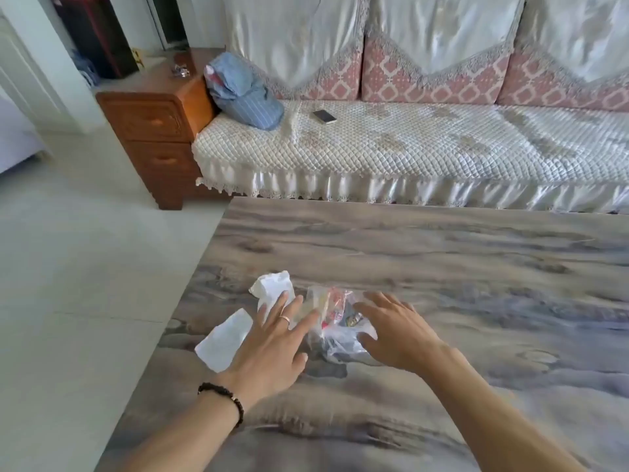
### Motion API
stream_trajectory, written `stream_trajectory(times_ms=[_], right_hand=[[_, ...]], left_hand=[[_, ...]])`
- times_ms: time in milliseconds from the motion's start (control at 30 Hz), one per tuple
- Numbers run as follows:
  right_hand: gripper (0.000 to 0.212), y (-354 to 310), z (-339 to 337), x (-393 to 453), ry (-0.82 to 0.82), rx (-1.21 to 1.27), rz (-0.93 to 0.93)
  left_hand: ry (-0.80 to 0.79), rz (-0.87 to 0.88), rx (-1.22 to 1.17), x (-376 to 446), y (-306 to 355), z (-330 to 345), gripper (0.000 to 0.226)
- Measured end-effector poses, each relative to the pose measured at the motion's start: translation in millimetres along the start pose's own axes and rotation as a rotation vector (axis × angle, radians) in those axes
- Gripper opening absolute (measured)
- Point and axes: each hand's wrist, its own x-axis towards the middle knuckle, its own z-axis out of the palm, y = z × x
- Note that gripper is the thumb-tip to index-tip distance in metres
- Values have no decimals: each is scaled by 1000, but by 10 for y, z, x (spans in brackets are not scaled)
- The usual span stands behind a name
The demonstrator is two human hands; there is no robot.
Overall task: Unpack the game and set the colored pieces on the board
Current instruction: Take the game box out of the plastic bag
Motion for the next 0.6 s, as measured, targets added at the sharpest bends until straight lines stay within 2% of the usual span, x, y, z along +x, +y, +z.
stream_trajectory(times_ms=[33,100,167,267,333,433,467,600], right_hand=[[57,-18,187,42,-14,-5,-26],[60,-18,540,157,16,-10,-61],[61,-43,808,258,82,-2,-74],[42,-80,957,337,279,12,-66],[31,-64,957,332,334,62,-66],[17,18,924,195,404,106,-115],[12,60,912,118,430,126,-111],[14,344,918,-256,527,272,105]], left_hand=[[-79,-3,31,40,-9,124,69],[-114,20,70,145,-64,356,72],[-43,38,50,240,-119,573,73],[166,91,80,300,-128,743,70],[264,99,97,350,-112,761,59],[278,109,84,300,14,695,26],[276,114,61,259,50,660,21],[248,57,-109,-19,94,573,34]])
